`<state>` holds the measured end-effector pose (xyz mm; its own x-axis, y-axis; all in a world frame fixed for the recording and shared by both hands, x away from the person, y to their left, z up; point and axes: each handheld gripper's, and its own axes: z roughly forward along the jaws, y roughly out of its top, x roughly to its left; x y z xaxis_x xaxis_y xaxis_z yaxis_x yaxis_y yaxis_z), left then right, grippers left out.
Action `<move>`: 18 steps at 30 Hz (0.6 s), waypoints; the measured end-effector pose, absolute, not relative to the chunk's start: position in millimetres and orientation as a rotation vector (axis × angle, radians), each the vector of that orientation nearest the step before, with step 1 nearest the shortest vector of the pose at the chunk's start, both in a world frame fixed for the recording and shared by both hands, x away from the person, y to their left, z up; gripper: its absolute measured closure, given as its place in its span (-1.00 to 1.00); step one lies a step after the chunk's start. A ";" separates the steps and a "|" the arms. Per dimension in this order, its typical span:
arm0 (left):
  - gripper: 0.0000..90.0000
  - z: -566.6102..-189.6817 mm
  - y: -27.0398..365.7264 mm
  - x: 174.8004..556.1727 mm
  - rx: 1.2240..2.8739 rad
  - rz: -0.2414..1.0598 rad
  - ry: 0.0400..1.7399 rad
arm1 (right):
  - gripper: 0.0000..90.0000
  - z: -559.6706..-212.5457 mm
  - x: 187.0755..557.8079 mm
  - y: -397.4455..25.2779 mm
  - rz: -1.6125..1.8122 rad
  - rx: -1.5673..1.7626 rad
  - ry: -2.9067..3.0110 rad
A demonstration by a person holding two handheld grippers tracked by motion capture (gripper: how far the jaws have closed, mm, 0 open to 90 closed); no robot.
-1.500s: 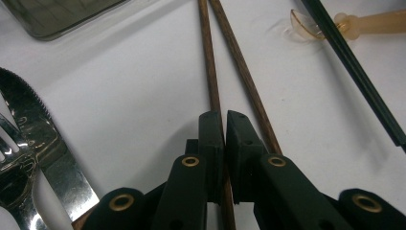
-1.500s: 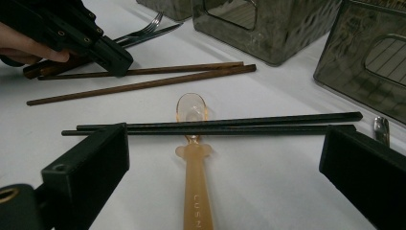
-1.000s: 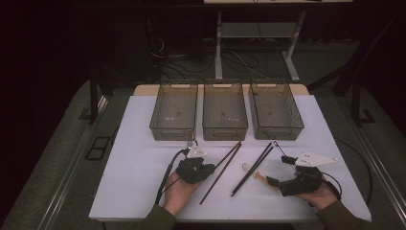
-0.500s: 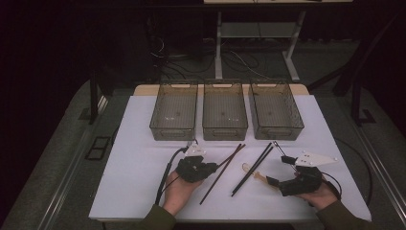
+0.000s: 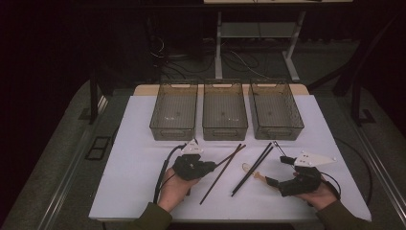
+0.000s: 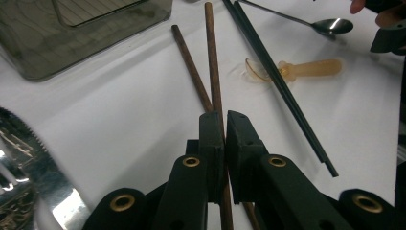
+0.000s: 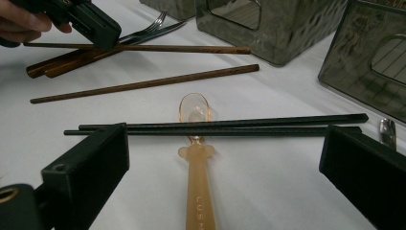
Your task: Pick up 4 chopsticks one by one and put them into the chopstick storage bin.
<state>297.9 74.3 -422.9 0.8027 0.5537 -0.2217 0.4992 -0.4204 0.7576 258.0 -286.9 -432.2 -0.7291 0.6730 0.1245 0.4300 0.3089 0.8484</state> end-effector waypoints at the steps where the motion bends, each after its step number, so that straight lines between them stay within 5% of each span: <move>1: 0.90 -422.4 75.4 298.3 2.092 0.079 0.771 | -0.93 -432.4 258.3 -286.7 1.387 1.003 2.323; 18: 0.90 -408.5 104.3 304.6 2.078 0.106 0.732 | -0.93 -435.1 261.2 -286.8 1.388 1.024 2.318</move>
<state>304.6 104.3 -408.5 0.8208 0.5369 -0.1948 0.4592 -0.4174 0.7841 261.2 -286.8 -435.1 -0.7211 0.6796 0.1349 0.4399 0.2986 0.8469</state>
